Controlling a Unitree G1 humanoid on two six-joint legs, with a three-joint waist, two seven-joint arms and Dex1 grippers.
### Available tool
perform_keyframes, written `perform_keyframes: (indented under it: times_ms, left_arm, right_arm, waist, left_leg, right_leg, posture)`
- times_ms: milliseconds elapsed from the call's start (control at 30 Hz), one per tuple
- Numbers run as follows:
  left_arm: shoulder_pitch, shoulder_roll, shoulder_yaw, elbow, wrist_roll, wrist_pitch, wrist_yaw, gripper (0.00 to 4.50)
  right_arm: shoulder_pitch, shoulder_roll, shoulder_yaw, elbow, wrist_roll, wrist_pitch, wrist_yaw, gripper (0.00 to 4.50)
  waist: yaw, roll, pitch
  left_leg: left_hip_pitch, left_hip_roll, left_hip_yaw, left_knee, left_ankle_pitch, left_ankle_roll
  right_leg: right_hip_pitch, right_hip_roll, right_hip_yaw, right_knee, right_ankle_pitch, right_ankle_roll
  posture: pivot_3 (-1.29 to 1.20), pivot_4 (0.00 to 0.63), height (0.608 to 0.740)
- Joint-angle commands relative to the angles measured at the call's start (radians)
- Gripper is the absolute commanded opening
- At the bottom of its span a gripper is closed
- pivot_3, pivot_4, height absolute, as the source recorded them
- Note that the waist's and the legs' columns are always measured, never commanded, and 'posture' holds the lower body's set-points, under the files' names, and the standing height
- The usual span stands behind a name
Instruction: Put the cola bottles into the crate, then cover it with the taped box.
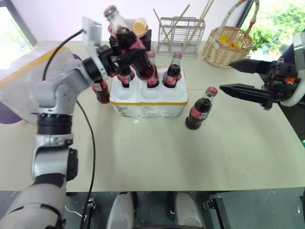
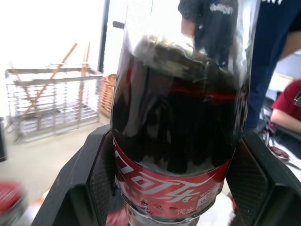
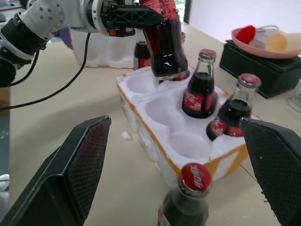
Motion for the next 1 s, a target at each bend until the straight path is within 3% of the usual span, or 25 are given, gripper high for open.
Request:
perform_keyframes:
  times_ms: [33, 333, 567, 833, 900, 967, 1000]
  left_arm:
    - [-0.064, -0.018, -0.028, 0.053, 0.065, -0.084, -0.079, 2.67]
    - [-0.054, -0.035, -0.098, 0.141, 0.217, -0.161, -0.185, 2.67]
    - [0.003, 0.008, -0.150, 0.097, 0.289, -0.188, -0.246, 2.67]
    - [0.021, -0.097, -0.203, 0.227, 0.428, -0.296, -0.149, 2.67]
    - [0.029, -0.108, -0.182, 0.221, 0.422, -0.284, -0.129, 3.72]
    - [0.043, -0.100, -0.145, 0.168, 0.394, -0.250, -0.120, 4.49]
    - [0.052, -0.088, -0.119, 0.129, 0.372, -0.229, -0.120, 4.49]
  right_arm:
    - [0.015, -0.003, -0.066, -0.041, 0.006, -0.013, -0.030, 4.50]
    - [0.076, -0.005, -0.104, -0.053, -0.007, -0.022, -0.075, 4.50]
    - [0.083, -0.002, -0.067, -0.024, -0.052, -0.058, -0.062, 4.50]
    - [0.057, 0.001, -0.012, -0.003, -0.085, -0.090, -0.028, 4.50]
    - [0.047, 0.008, 0.005, 0.002, -0.092, -0.098, -0.024, 4.50]
    - [0.042, 0.013, 0.016, 0.005, -0.095, -0.104, -0.015, 4.50]
    - [0.041, 0.013, 0.019, 0.005, -0.094, -0.105, -0.007, 4.50]
  waist:
    - [0.000, 0.000, 0.000]
    - [0.000, 0.000, 0.000]
    - [0.000, 0.000, 0.000]
    - [0.001, 0.000, 0.000]
    - [0.004, 0.001, 0.000]
    - [0.003, 0.001, 0.000]
    - [0.001, 0.001, 0.000]
  left_leg:
    - [0.000, 0.000, 0.000, 0.000, 0.000, 0.000]
    - [0.000, 0.000, 0.000, 0.000, 0.000, 0.000]
    - [0.000, 0.000, -0.001, 0.000, 0.000, 0.000]
    - [0.000, 0.000, -0.001, 0.002, 0.000, 0.000]
    - [0.001, 0.000, -0.001, 0.002, 0.000, 0.000]
    - [0.001, 0.000, -0.002, 0.004, 0.000, 0.000]
    - [0.001, 0.000, -0.002, 0.005, 0.000, 0.000]
  right_leg:
    - [0.000, 0.000, 0.000, 0.000, 0.000, 0.000]
    - [-0.001, 0.000, 0.000, 0.001, 0.000, 0.000]
    - [-0.001, 0.000, 0.000, 0.002, 0.000, 0.000]
    - [0.000, 0.000, 0.000, 0.002, 0.000, 0.000]
    - [0.001, 0.000, 0.000, 0.003, 0.000, 0.000]
    - [0.002, 0.000, -0.001, 0.004, 0.000, 0.000]
    - [0.002, 0.000, 0.000, 0.004, 0.000, 0.000]
  posture:
    - [0.00, 0.150, 0.740]
    - [0.00, 0.150, 0.740]
    - [0.00, 0.150, 0.740]
    - [0.00, 0.150, 0.740]
    - [0.00, 0.150, 0.740]
    - [0.00, 0.150, 0.740]
    - [0.00, 0.150, 0.740]
